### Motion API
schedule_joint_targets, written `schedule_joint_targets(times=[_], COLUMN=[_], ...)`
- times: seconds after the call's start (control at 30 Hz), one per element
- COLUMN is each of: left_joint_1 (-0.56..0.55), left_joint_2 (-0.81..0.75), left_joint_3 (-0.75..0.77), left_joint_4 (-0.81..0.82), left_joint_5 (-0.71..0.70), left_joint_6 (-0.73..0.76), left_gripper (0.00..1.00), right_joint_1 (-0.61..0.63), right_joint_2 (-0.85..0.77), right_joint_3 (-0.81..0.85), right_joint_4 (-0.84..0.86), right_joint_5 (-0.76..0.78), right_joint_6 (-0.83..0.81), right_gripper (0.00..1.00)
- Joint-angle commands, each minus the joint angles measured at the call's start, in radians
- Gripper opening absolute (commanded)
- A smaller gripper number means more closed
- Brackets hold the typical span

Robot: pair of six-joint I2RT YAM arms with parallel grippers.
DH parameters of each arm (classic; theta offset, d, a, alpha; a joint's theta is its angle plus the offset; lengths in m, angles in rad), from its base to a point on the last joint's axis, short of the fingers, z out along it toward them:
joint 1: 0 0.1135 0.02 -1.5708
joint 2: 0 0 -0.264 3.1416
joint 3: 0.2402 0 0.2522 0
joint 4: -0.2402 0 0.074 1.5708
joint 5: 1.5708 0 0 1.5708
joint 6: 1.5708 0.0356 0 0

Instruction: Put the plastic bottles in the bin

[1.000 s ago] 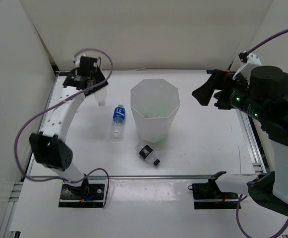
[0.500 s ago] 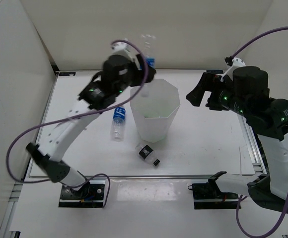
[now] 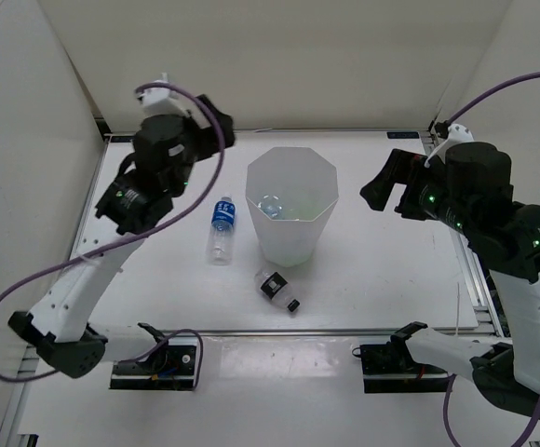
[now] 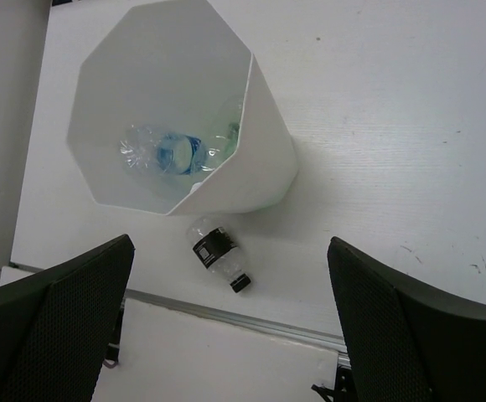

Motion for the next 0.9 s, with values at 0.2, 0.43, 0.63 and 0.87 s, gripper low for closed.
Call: schedule_joint_targets(times=[0.2,0.43,0.63,0.87], left_joint_1=[0.385,0.439,0.439,0.419], left_joint_2=[0.136,0.389,0.495,0.601], left_joint_3=[-0.335,-0.302,-0.279,-0.319], left_joint_4=[0.041,0.054,0.054,0.043], left_joint_5=[0.36,0.592,0.622,0.732], left_joint_6=[0.017,0.12,0.129,0.12], left_gripper=[0.99,0.97,0.98,0.8], right_joint_1=[-0.018,-0.037,-0.064,-0.083], right_joint_2=[0.021,0.021,0.01,0.01], right_joint_3=[-0.002,-0.002,-0.024,-0.047], right_joint_4=[0.046,0.026,0.026,0.026], right_joint_5=[-0.069,-0.078,-0.088,-0.088], right_joint_6=[-0.042,-0.074,-0.096,-0.105], right_gripper=[1.0,1.0,1.0,1.0])
